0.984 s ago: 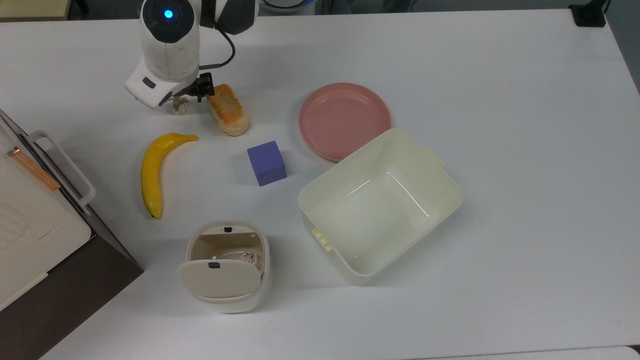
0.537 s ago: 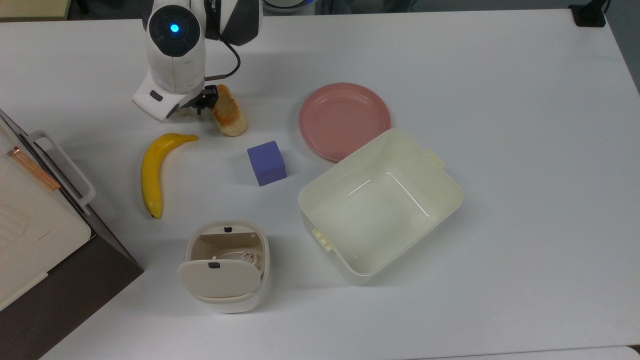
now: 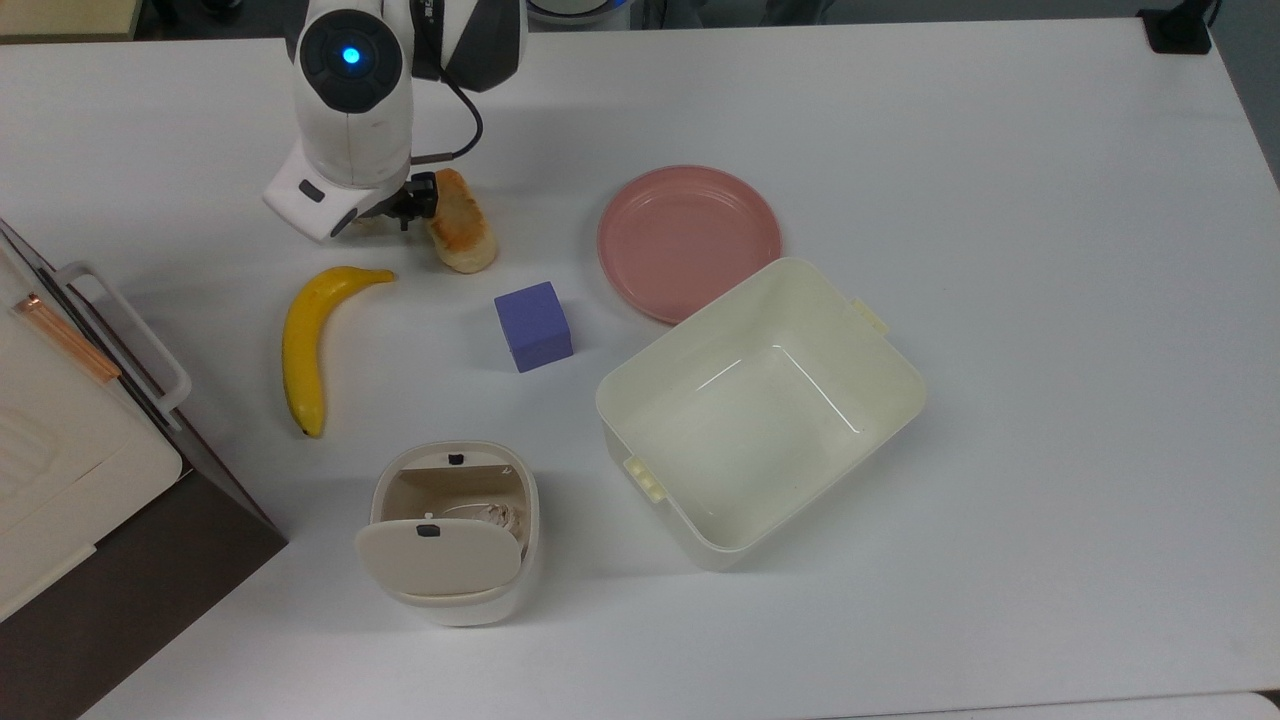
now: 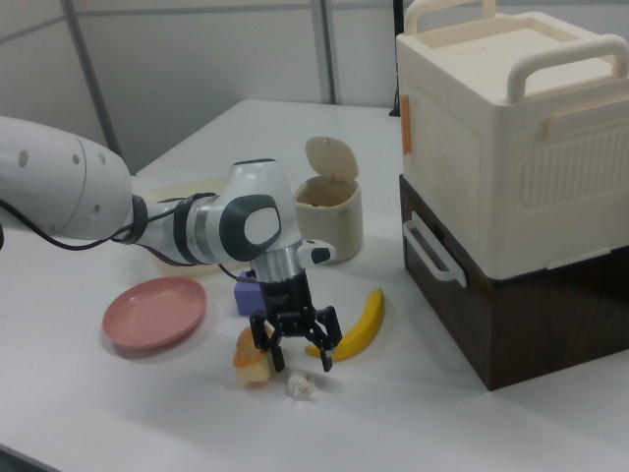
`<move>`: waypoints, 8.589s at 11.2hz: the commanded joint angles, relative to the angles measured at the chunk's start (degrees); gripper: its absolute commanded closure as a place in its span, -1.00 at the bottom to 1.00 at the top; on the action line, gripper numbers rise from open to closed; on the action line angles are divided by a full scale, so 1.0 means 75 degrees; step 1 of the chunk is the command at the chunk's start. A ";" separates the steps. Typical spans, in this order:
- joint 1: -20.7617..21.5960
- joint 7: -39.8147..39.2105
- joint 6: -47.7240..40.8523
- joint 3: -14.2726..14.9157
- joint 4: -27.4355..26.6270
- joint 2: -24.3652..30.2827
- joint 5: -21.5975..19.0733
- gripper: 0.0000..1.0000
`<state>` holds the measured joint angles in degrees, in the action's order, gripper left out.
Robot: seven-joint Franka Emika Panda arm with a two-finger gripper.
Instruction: Grab it up and put it in the trash
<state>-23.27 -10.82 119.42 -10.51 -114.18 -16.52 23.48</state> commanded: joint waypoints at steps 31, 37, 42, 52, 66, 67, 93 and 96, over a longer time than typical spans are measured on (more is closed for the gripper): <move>0.0150 0.2732 -0.0102 0.0053 0.0795 0.0574 -0.0456 1.00; 0.0642 0.3164 0.1088 -0.0369 0.2437 0.0539 -0.0974 1.00; 0.0900 0.3576 0.2860 -0.0369 0.3037 -0.0210 -0.0869 1.00; 0.1029 0.3517 0.5510 -0.0369 0.3049 -0.1112 -0.0634 1.00; 0.1158 0.3552 0.6893 -0.0380 0.3037 -0.2062 -0.0189 1.00; 0.1158 0.3576 0.6905 -0.0380 0.3037 -0.2062 -0.0201 1.00; 0.0478 0.2774 -0.4062 -0.0217 0.3096 0.3105 -0.3516 -1.00; 0.0490 0.3307 -0.3912 -0.0123 0.3165 0.2814 -0.3540 -1.00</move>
<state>-19.59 12.06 89.08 -12.13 -88.92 4.82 -1.29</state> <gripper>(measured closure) 0.000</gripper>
